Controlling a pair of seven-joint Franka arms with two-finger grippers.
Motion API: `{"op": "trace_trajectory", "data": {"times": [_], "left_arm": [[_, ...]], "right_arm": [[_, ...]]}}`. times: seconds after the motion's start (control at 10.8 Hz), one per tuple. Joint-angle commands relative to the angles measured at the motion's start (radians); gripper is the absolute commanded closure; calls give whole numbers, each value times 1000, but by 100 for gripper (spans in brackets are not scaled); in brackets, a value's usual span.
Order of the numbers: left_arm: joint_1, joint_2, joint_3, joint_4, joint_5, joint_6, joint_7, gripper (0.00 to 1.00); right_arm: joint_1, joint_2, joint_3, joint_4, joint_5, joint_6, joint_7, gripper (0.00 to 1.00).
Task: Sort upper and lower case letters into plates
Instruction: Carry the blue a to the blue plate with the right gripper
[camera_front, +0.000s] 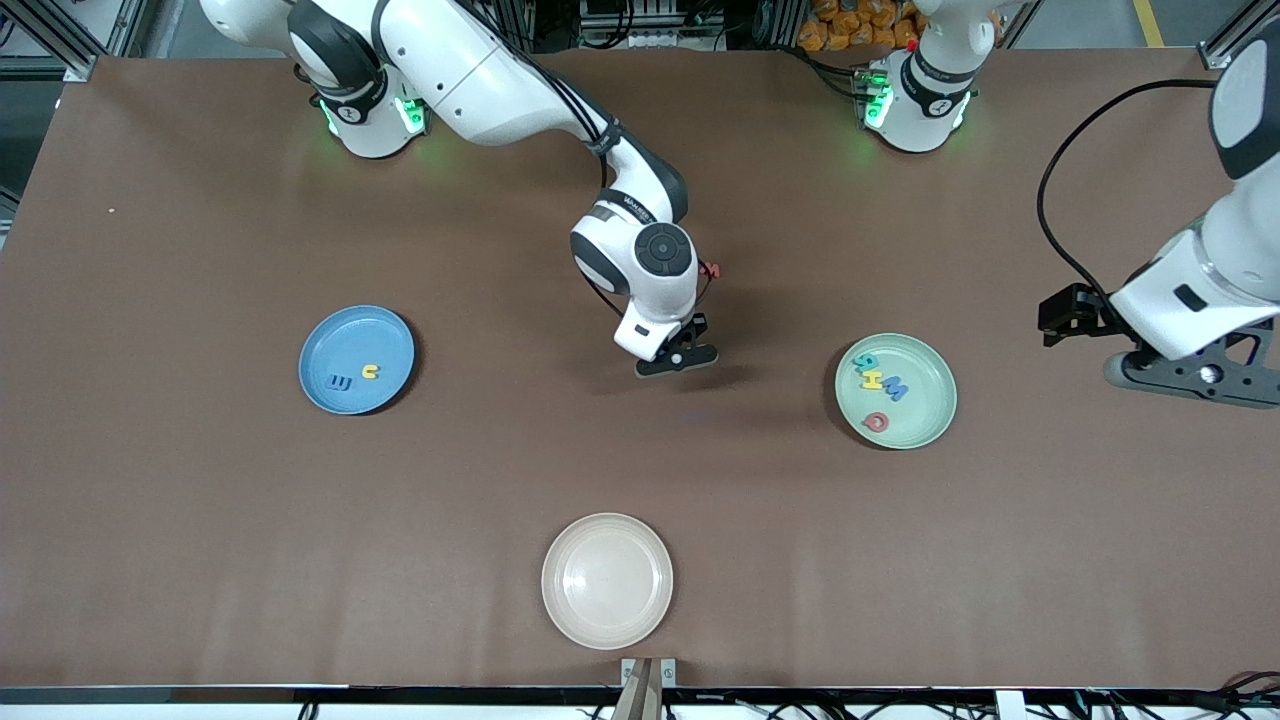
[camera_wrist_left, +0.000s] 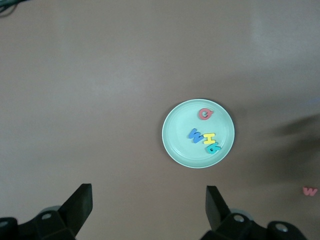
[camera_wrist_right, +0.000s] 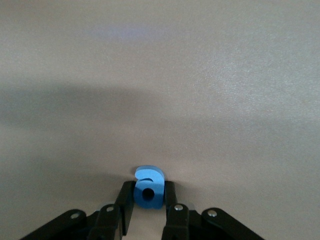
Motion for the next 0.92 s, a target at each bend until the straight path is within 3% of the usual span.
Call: {"op": "trace_trajectory", "data": {"times": [0.0, 0.18, 0.37, 0.65, 0.83], "left_arm": [[-180, -32, 342, -11, -196, -24, 39, 0], [-177, -42, 352, -30, -199, -21, 157, 0], [-177, -53, 352, -42, -199, -19, 153, 0], [-183, -47, 353, -34, -185, -22, 155, 0], [-183, -49, 350, -34, -176, -24, 155, 0]], "right_arm": [[-8, -8, 0, 12, 36, 0, -11, 98], [-57, -72, 1, -19, 48, -41, -2, 100], [-133, -162, 3, -45, 83, -179, 6, 100], [-311, -409, 7, -303, 122, -253, -51, 100], [-451, -511, 7, -437, 124, -343, -187, 100]]}}
